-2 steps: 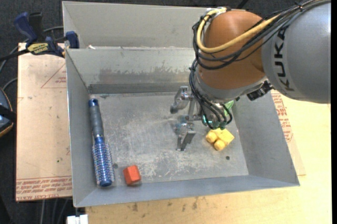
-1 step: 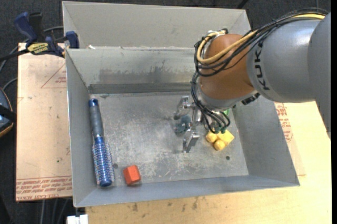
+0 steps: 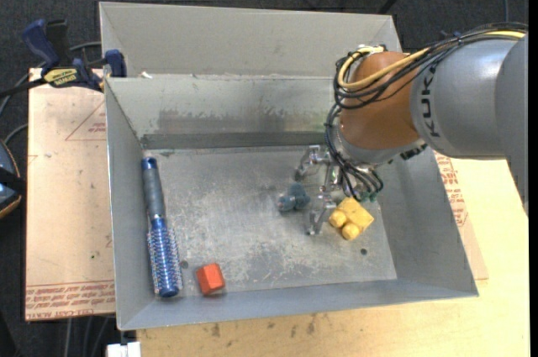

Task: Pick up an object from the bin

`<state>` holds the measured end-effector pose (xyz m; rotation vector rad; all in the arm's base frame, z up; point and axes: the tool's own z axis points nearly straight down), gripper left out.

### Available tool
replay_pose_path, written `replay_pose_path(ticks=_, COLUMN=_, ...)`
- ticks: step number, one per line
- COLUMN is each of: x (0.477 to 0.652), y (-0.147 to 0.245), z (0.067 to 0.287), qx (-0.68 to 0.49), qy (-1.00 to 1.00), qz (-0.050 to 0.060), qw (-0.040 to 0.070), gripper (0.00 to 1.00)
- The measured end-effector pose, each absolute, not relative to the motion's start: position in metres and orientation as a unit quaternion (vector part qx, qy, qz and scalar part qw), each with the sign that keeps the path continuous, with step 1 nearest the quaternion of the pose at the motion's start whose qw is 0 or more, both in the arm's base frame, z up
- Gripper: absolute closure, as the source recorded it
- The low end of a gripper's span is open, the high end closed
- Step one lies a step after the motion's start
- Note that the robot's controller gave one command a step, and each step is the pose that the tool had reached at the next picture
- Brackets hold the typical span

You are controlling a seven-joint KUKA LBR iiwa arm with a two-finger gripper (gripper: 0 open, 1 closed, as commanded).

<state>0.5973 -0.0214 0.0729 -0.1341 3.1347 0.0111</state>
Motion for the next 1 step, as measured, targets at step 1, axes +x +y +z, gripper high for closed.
replay_pose_path(ticks=1, x=0.5572, y=0.003, z=0.0769, qx=0.025, qy=1.0, qz=0.0, qw=0.013, gripper=0.0)
